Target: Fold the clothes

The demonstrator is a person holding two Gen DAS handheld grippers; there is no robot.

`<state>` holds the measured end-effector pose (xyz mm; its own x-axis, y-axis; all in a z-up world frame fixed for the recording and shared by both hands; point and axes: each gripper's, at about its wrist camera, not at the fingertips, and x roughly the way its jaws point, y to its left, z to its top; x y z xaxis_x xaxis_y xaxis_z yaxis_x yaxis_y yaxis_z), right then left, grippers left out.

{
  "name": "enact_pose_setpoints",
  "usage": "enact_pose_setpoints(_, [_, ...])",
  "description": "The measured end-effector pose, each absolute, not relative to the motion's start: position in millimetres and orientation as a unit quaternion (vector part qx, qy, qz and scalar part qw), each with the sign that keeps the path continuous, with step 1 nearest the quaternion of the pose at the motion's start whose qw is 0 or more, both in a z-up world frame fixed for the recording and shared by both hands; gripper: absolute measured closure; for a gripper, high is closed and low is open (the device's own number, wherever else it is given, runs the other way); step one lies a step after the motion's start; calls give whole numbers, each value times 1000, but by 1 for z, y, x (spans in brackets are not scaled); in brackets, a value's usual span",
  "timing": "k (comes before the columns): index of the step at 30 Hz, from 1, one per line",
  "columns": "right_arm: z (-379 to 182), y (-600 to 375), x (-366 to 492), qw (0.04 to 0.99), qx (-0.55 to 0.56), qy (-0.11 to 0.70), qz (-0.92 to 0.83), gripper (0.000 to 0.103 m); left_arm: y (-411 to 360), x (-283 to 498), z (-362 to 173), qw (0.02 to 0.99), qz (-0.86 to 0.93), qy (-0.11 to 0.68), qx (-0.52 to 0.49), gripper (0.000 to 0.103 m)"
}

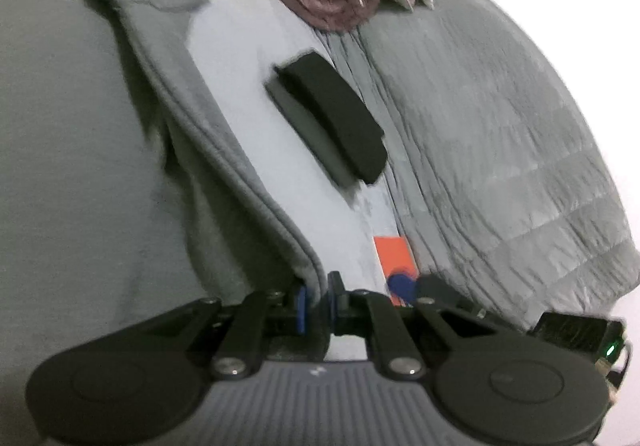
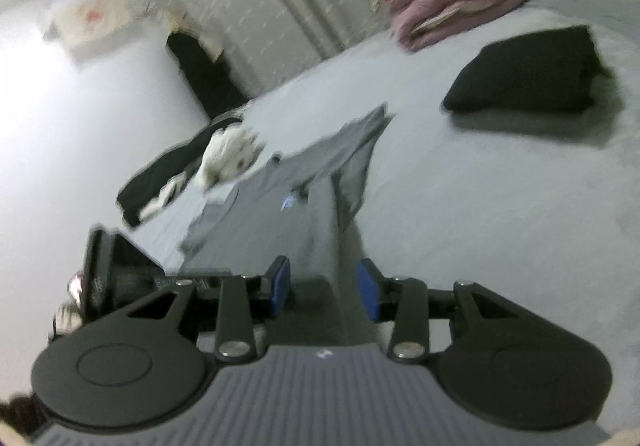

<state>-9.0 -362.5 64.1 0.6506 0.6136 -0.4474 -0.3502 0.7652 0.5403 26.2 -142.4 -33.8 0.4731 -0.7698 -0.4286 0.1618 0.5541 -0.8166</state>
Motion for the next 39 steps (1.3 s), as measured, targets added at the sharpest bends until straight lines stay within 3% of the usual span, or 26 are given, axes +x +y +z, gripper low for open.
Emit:
enact_pose_setpoints(3, [65, -373, 2, 890, 221, 308, 252, 61, -174, 30, -44, 765, -324, 444, -335, 87])
enact_pose_setpoints(5, [61, -374, 11, 890, 226, 311, 244, 61, -188, 29, -49, 760, -340, 459, -311, 72])
enact_pose_setpoints(8, [54, -365, 24, 890, 214, 323, 239, 61, -196, 22, -51, 749, -376, 468, -279, 63])
enact_pose_setpoints(16, [31, -323, 51, 887, 142, 360, 253, 61, -146, 30, -35, 780, -365, 444, -245, 54])
enact_pose_setpoints(23, [24, -300, 47, 885, 61, 373, 271, 60, -87, 75, -38, 840, -241, 421, -245, 53])
enact_pose_setpoints(26, [28, -300, 39, 884, 43, 374, 277, 60, -71, 94, -46, 838, -210, 412, -292, 53])
enact_pose_setpoints(34, [29, -305, 11, 880, -29, 408, 240, 60, -83, 129, -55, 861, -143, 359, -329, 53])
enact_pose_setpoints(39, [27, -320, -24, 880, -36, 426, 206, 60, -90, 137, -57, 883, -102, 330, -316, 68])
